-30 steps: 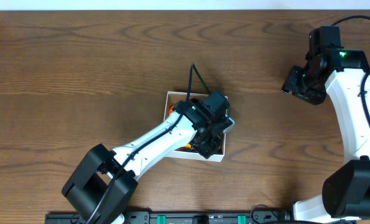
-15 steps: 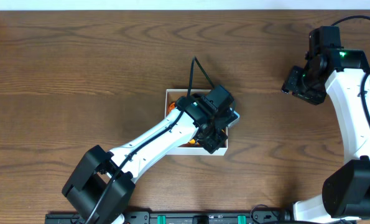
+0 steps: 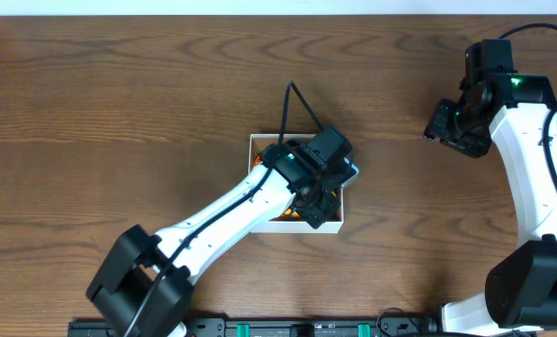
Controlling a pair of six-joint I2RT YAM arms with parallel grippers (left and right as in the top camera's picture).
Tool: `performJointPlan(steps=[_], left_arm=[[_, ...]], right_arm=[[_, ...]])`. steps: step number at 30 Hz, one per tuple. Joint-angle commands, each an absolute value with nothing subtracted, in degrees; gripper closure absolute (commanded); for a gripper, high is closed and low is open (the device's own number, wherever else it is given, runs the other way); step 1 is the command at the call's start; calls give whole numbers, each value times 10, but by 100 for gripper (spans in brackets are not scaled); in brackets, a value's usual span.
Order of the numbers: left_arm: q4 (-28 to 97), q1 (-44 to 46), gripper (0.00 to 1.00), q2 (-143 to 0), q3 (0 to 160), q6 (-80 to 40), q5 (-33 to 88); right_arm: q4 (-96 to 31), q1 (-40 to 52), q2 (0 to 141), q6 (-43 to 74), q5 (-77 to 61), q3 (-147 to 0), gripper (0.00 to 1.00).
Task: Pack container
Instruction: 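Lower the dinosaur into the box front and release the left gripper, then withdraw the left gripper from the box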
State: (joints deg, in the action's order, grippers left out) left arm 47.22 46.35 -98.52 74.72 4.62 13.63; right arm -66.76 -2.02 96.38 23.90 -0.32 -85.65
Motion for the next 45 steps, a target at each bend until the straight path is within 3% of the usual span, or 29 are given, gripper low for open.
performJointPlan(steps=[1,9,18,24,26,29,32,34,35,42,45], left_arm=[[473,460,76,-953,761,44,94],[471,459,71,-932,761,44,91],[470,459,71,-912,762,44,-5],[470,435,62,-856,762,22,-81],[471,409,55,-829,762,11,-87],[470,352,52,-792,762,0,-87],[470,271,29,-765,762,-4,-86],[470,218,2,-759,762,-8,-86],[470,191,2,-759,762,-10,-86],[462,84,2,-776,762,-3,-87],[441,59,2,-778,762,3,-86]], right_arm=[[-667,-19,964,248,-4,-855,44],[-668,-19,964,248,-4,-855,43],[-667,-19,964,239,-4,-855,42],[-648,-6,964,194,13,-855,28],[-632,14,962,189,42,-855,27],[-595,54,959,176,66,-855,23],[-538,96,959,168,75,-855,15],[-498,116,961,166,75,-855,6],[-479,123,961,166,75,-855,1],[-391,131,961,164,90,-855,1],[-397,128,961,98,93,-855,1]])
